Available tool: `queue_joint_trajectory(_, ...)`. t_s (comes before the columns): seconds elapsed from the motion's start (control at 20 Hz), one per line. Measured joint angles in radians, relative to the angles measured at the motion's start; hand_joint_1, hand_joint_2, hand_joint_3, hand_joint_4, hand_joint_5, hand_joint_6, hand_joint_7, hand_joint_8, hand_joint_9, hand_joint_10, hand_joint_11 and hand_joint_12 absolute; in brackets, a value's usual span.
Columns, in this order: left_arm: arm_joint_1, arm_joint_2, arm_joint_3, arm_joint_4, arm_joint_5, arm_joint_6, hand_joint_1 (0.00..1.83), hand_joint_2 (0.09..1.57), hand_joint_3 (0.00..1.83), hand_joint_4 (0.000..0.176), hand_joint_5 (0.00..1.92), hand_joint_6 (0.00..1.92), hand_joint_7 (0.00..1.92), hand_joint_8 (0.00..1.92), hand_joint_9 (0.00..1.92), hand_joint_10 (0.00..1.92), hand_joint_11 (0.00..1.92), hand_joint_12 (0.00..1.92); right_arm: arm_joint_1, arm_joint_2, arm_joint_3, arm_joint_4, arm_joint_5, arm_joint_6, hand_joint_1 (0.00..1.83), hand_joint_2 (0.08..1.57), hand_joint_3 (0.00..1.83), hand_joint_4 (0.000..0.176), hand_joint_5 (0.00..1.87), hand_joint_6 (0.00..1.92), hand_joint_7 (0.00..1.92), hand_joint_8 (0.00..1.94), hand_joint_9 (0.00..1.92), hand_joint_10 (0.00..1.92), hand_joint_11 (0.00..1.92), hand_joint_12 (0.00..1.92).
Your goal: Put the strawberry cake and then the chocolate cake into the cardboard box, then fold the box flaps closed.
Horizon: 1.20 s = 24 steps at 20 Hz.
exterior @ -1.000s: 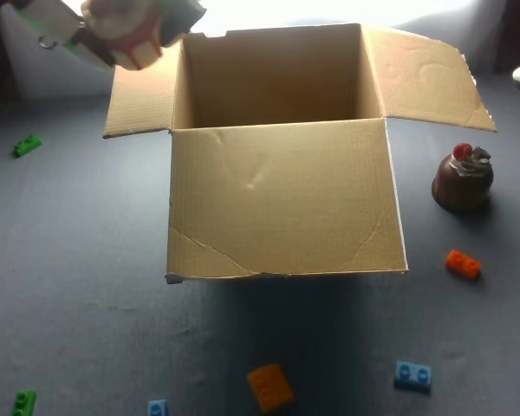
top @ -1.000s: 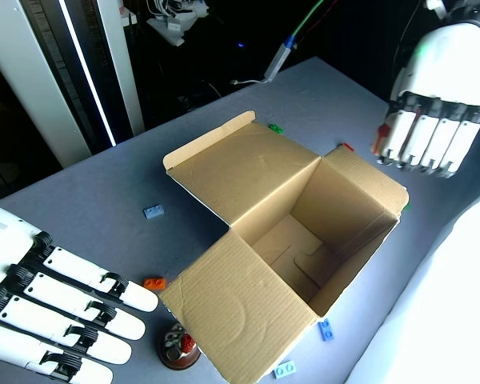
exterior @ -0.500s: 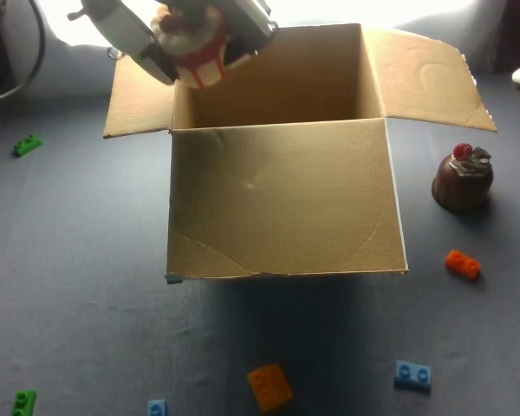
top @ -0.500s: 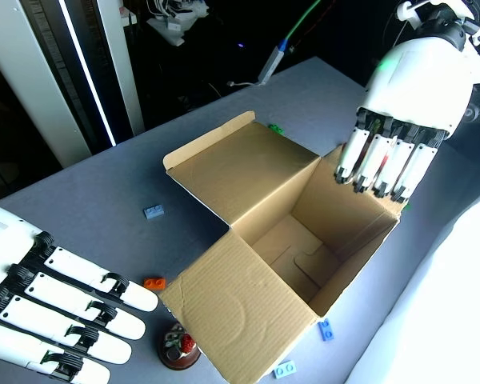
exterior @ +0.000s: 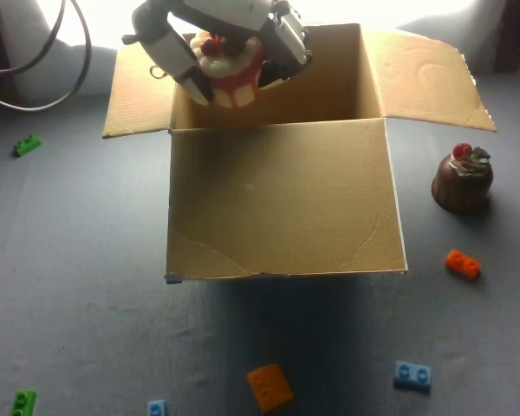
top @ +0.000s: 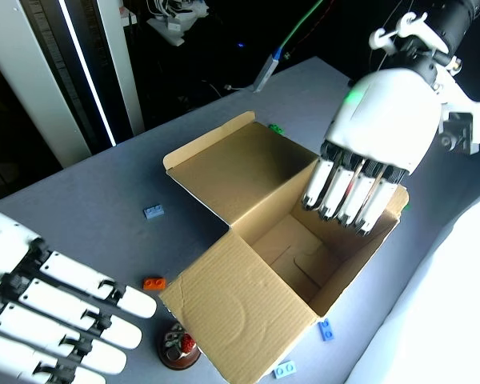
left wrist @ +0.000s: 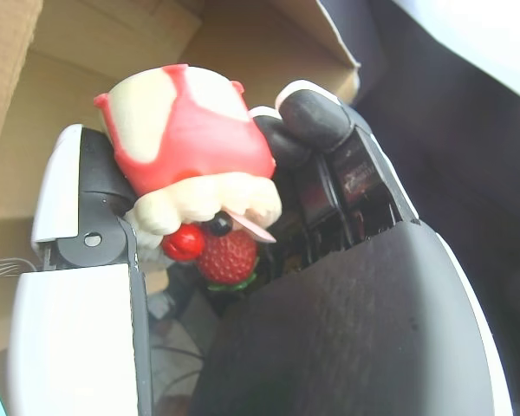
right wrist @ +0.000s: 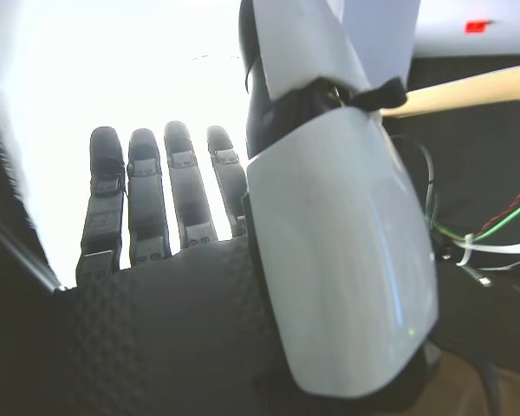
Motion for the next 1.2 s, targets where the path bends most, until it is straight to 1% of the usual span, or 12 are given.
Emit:
queue_joint_trajectory(0.05,0.002,-0.003,0.004,0.003,0.004,0.005,1.00,1.29,0.00,0.000,0.21,1.38,0.19,1.55,0.21,1.72,0.28,1.85,0.000,-0.011,0.018,-0.001,-0.021,0.051,1.04,1.05,0.00,0.008,0.05,0.00,0.10,0.00,0.10,0.00,0.00,0.47)
queue_joint_trajectory(0.1,0.002,-0.005,0.007,0.003,0.005,0.010,0.92,1.19,0.00,0.000,0.23,1.00,0.24,1.13,0.25,1.42,0.26,1.67,0.000,-0.027,0.043,0.000,-0.041,0.123,1.04,1.05,0.00,0.006,0.07,0.01,0.10,0.00,0.09,0.00,0.00,0.43)
queue_joint_trajectory(0.2,0.005,-0.014,0.012,0.002,0.016,0.015,0.70,1.12,0.00,0.000,0.33,0.45,0.44,0.41,0.36,0.88,0.19,1.46,0.000,-0.055,0.087,0.001,-0.075,0.259,1.02,1.06,0.00,0.009,0.06,0.00,0.10,0.00,0.09,0.00,0.00,0.40)
queue_joint_trajectory(0.25,0.006,-0.014,0.012,0.003,0.020,0.015,0.55,1.10,0.00,0.000,0.36,0.23,0.47,0.16,0.40,0.59,0.14,1.33,0.000,-0.065,0.102,0.001,-0.087,0.315,1.02,1.07,0.01,0.005,0.05,0.00,0.09,0.00,0.08,0.00,0.00,0.37)
queue_joint_trajectory(0.3,0.010,-0.016,0.012,-0.002,0.021,0.015,0.48,1.09,0.00,0.011,0.37,0.10,0.48,0.05,0.43,0.37,0.11,1.26,0.000,-0.077,0.118,0.002,-0.098,0.360,1.02,1.07,0.01,0.004,0.05,0.00,0.09,0.00,0.08,0.00,0.00,0.36)
queue_joint_trajectory(0.35,0.013,-0.016,0.010,-0.003,0.023,0.016,0.43,1.06,0.00,0.033,0.34,0.03,0.42,0.01,0.41,0.19,0.07,1.18,0.000,-0.084,0.124,0.002,-0.106,0.377,1.01,1.07,0.00,0.006,0.05,0.00,0.10,0.00,0.09,0.00,0.00,0.40)
queue_joint_trajectory(0.4,0.014,-0.016,0.010,0.001,0.023,0.022,0.38,1.03,0.00,0.042,0.30,0.01,0.37,0.00,0.41,0.09,0.04,1.16,0.000,-0.087,0.125,0.001,-0.109,0.386,1.01,1.07,0.01,0.004,0.05,0.00,0.10,0.00,0.08,0.00,0.00,0.41)
queue_joint_trajectory(0.45,0.014,-0.015,0.010,0.002,0.031,0.024,0.33,0.99,0.00,0.062,0.21,0.00,0.27,0.00,0.32,0.02,0.01,1.10,-0.009,-0.092,0.125,0.002,-0.103,0.388,1.04,1.06,0.00,0.002,0.06,0.00,0.10,0.00,0.09,0.00,0.00,0.44)
queue_joint_trajectory(0.65,-0.002,-0.013,0.023,0.003,0.041,0.026,0.28,0.90,0.00,0.091,0.06,0.00,0.12,0.00,0.20,0.00,0.00,0.94,-0.038,-0.164,0.164,0.021,-0.090,0.388,1.04,1.06,0.00,0.005,0.06,0.00,0.09,0.00,0.08,0.00,0.00,0.37)
queue_joint_trajectory(0.9,-0.041,-0.008,0.053,-0.002,0.010,0.026,0.29,0.93,0.00,0.091,0.05,0.00,0.11,0.00,0.17,0.01,0.00,0.91,-0.038,-0.240,0.237,0.058,-0.082,0.384,0.98,1.08,0.01,0.009,0.05,0.00,0.08,0.00,0.06,0.00,0.00,0.29)
queue_joint_trajectory(1.0,-0.055,0.005,0.053,0.006,-0.001,0.025,0.29,0.95,0.01,0.089,0.05,0.00,0.11,0.00,0.18,0.01,0.00,0.90,-0.038,-0.276,0.258,0.058,-0.084,0.383,1.03,1.05,0.00,0.006,0.09,0.01,0.11,0.01,0.09,0.01,0.00,0.37)
queue_joint_trajectory(1.2,-0.075,0.087,0.034,0.003,-0.012,0.006,0.20,0.99,0.02,0.078,0.08,0.01,0.13,0.01,0.20,0.01,0.00,0.89,-0.038,-0.343,0.313,0.061,-0.090,0.381,1.03,1.06,0.00,0.011,0.06,0.00,0.09,0.00,0.07,0.00,0.00,0.32)
